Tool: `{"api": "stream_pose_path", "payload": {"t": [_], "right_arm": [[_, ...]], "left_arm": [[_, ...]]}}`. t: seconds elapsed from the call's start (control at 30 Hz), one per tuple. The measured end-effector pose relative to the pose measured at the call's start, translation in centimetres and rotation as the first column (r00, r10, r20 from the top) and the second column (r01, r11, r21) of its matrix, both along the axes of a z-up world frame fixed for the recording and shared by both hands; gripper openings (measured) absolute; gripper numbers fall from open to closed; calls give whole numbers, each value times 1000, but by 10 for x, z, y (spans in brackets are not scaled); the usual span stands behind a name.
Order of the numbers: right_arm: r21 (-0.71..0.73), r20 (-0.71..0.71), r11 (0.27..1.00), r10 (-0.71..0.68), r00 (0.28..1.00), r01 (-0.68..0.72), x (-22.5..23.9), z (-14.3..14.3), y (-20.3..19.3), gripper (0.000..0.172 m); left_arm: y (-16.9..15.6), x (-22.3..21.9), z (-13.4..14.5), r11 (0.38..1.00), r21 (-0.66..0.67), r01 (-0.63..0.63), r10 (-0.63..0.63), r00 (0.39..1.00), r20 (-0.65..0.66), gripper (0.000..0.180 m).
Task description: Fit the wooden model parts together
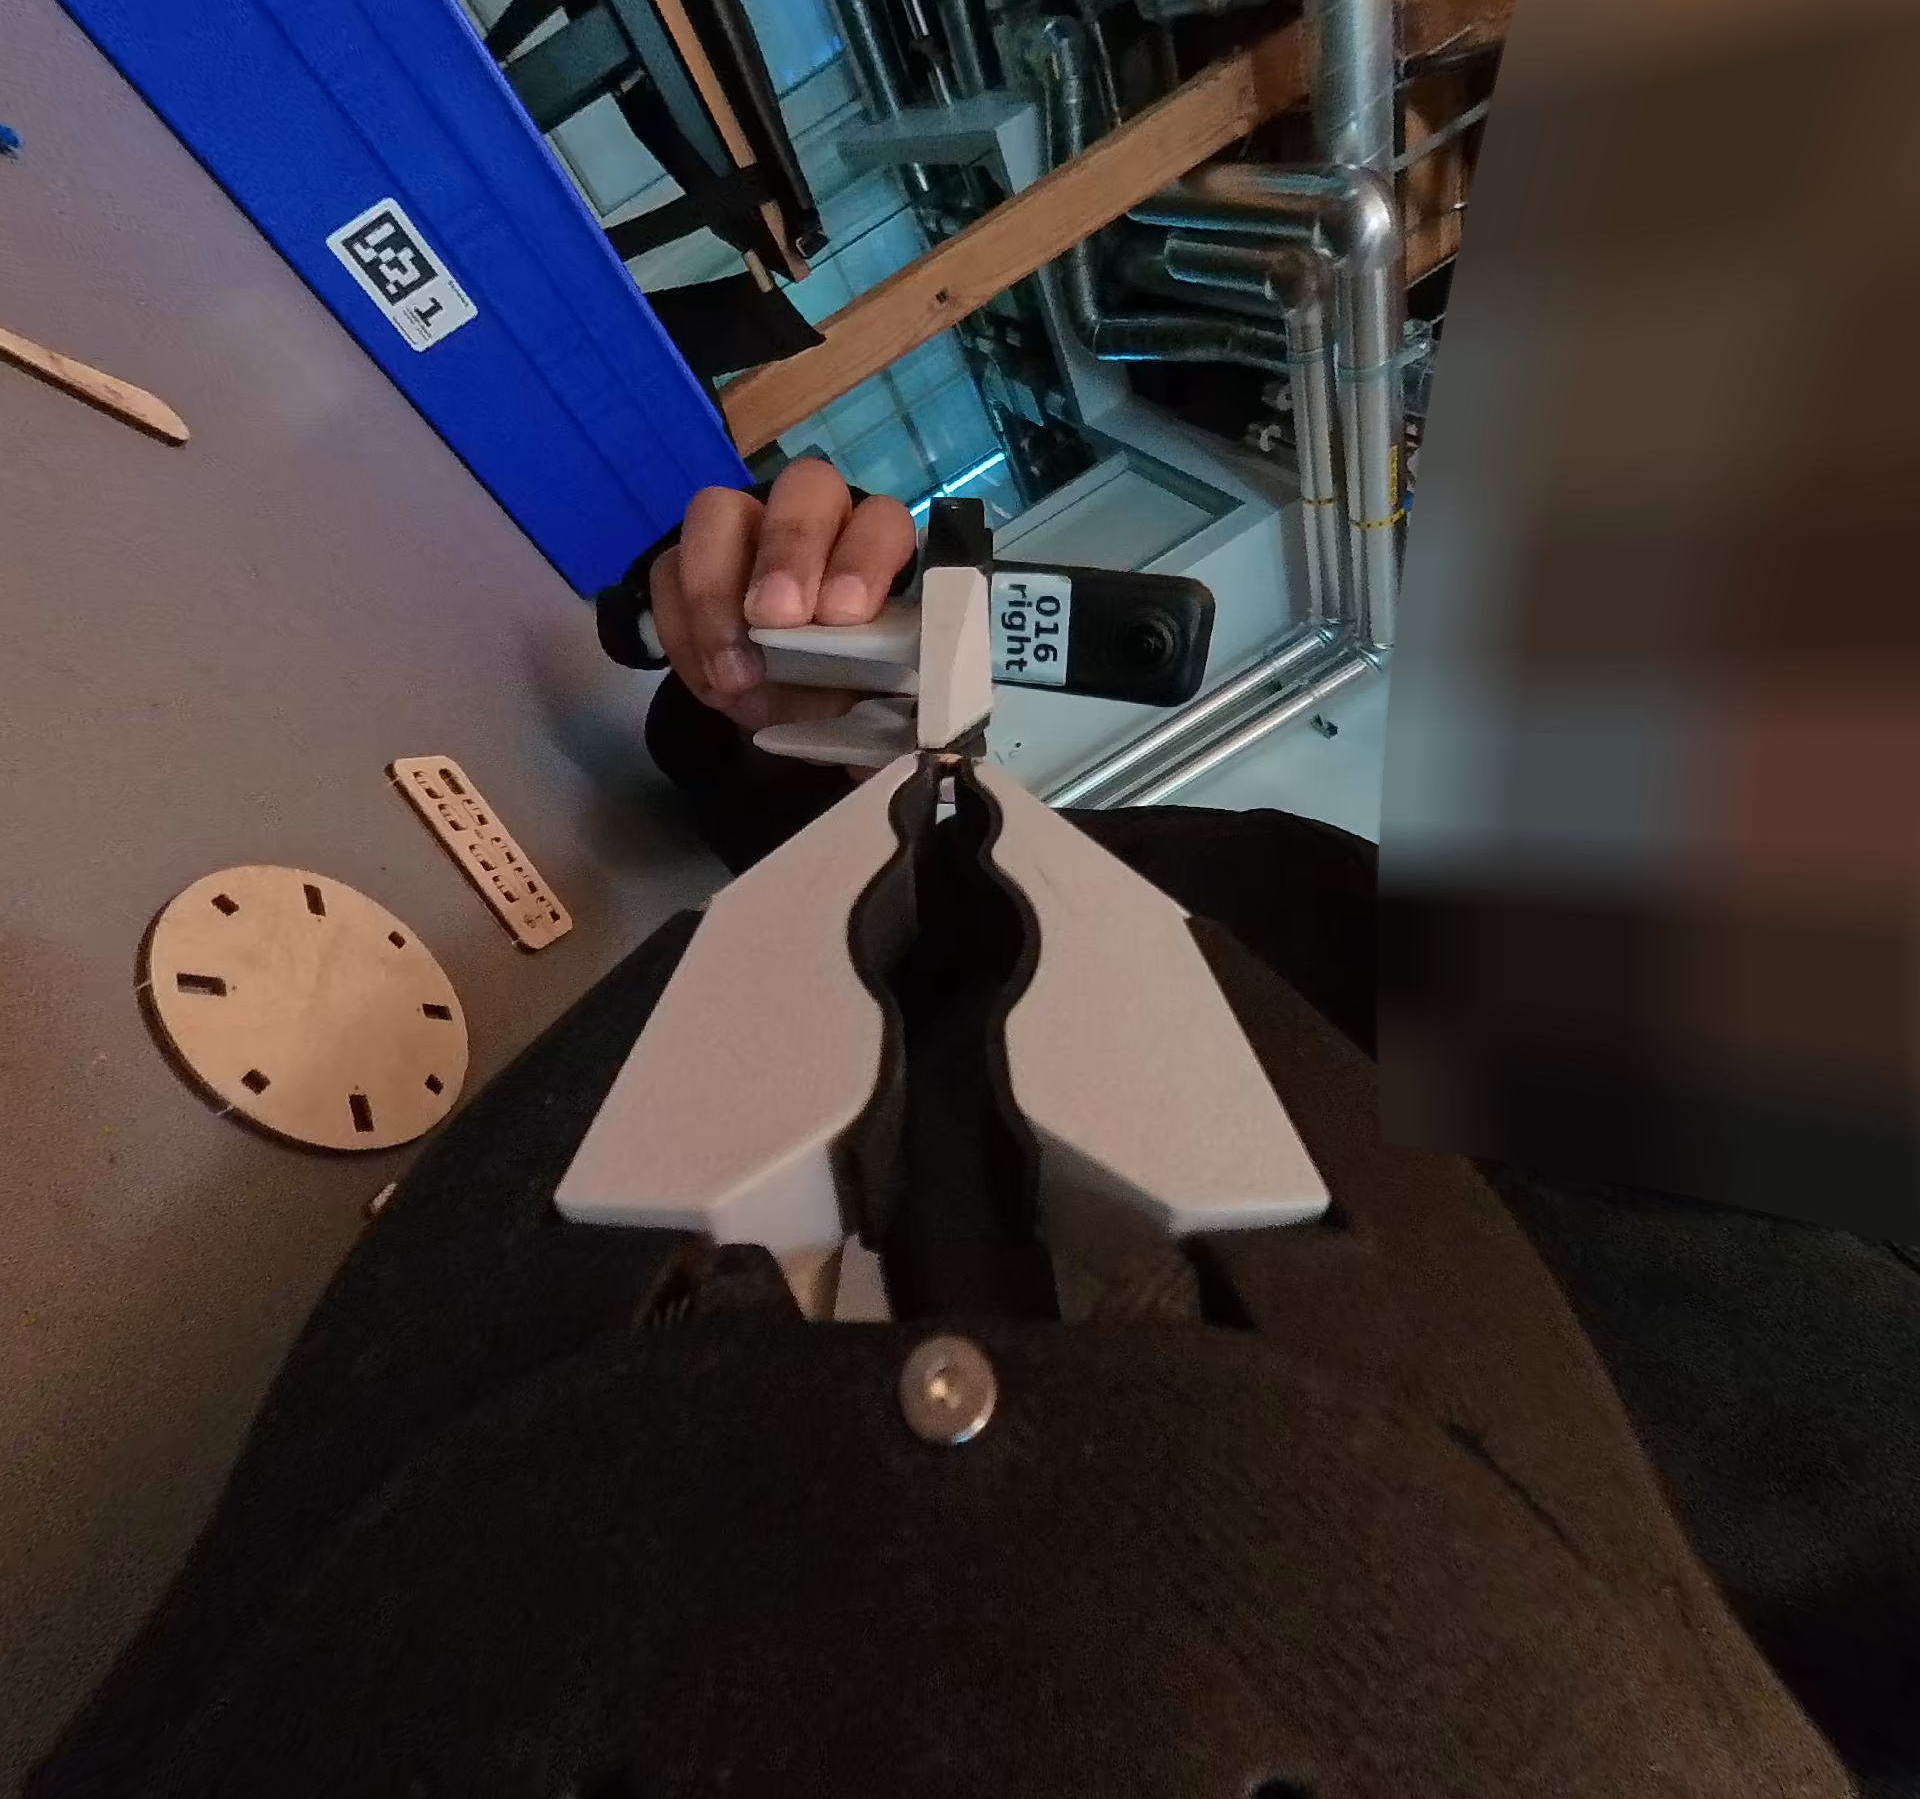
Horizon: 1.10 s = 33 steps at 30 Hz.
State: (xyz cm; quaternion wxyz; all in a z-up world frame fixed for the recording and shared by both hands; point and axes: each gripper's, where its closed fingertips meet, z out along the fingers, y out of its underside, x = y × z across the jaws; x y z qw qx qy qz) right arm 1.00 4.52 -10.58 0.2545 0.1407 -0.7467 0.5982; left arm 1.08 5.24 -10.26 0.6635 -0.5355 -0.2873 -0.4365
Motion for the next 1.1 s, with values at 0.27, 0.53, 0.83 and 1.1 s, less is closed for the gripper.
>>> {"api": "stream_pose_path", "payload": {"t": [0.27, 0.53, 0.83, 1.1], "right_arm": [[9, -23, 1000, -26, 999, 26, -4, -3, 0, 1], [-1, -23, 999, -44, 999, 44, -6, -3, -1, 10], [-1, -36, 999, -37, 999, 37, -3, -3, -1, 2], [7, -27, 999, -37, 999, 37, -3, -4, -1, 1]], "left_arm": [[-1, -3, -2, 1000, -18, -16, 17, 1000, 2, 0], [-2, -6, -5, 999, -37, -39, 38, 999, -6, 0], [0, -6, -7, 998, -51, -41, 40, 999, -13, 0], [0, -6, -8, 997, -57, -45, 44, 999, -20, 0]]}}
